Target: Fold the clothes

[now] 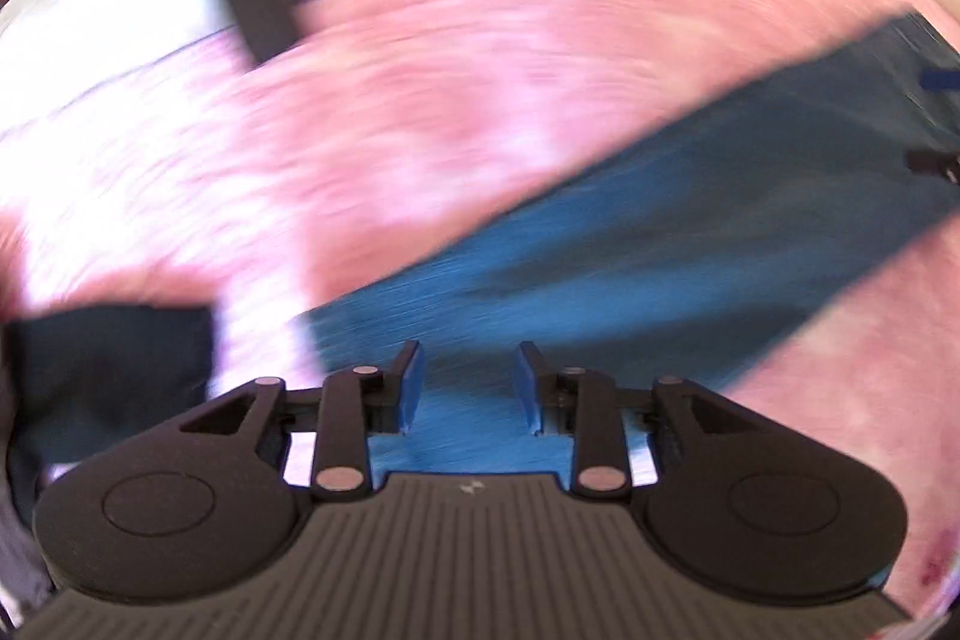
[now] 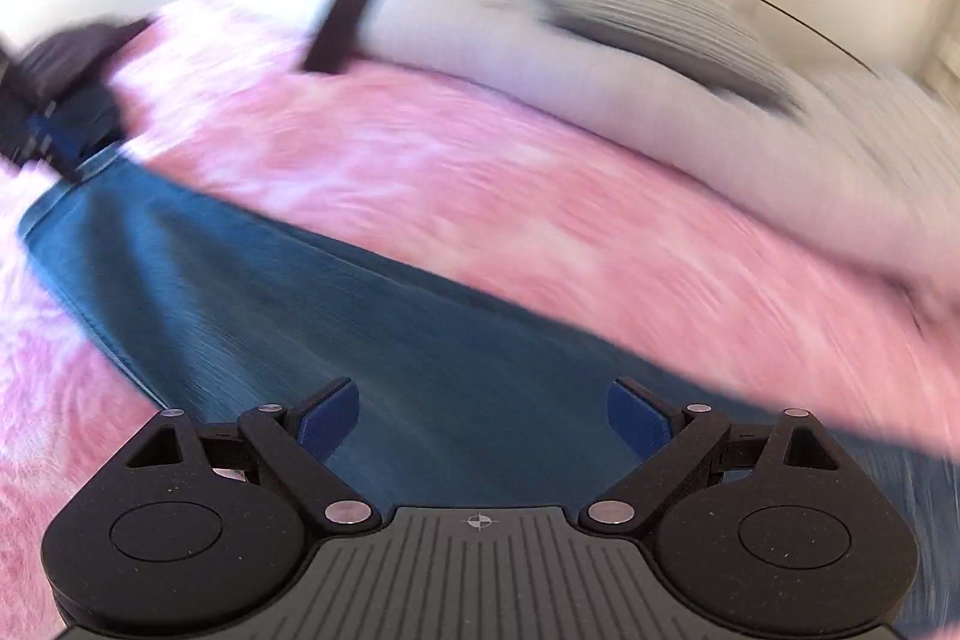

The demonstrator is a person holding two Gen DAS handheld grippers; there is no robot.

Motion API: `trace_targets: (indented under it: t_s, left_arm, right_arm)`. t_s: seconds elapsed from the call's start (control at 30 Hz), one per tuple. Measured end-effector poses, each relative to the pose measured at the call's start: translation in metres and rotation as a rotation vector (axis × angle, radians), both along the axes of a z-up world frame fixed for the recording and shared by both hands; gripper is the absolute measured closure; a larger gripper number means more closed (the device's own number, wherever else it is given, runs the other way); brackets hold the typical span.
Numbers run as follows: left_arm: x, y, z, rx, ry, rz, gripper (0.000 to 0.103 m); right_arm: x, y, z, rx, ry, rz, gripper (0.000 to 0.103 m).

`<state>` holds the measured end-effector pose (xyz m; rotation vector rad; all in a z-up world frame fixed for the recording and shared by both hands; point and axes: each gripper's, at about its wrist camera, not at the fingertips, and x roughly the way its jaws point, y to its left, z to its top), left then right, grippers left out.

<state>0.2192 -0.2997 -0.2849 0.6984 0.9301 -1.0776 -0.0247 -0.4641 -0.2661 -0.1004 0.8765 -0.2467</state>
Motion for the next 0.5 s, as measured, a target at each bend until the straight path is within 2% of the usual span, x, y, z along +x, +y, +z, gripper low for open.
trace_targets:
  t_s: [0.1, 0.23, 0.3, 0.37, 0.5]
  left_arm:
    - [0.046, 0.019, -0.015, -0.048, 0.044, 0.104, 0.072]
    - [0.073, 0.015, -0.042, -0.111, 0.209, 0.145, 0.072]
    - [0.083, 0.011, -0.055, -0.137, 0.292, 0.154, 0.076]
    - [0.087, 0.015, -0.056, -0.165, 0.291, 0.168, 0.091]
    - [0.091, 0.02, -0.059, -0.203, 0.272, 0.192, 0.093]
  right_arm:
    - [0.042, 0.007, -0.019, -0.035, 0.077, 0.084, 0.011]
    - [0.097, 0.015, -0.043, -0.082, 0.179, 0.187, 0.011]
    - [0.108, 0.008, -0.052, -0.099, 0.227, 0.179, 0.011]
    - [0.119, 0.0, -0.06, -0.091, 0.278, 0.171, 0.011]
    - [0.128, -0.01, -0.078, -0.087, 0.346, 0.151, 0.011]
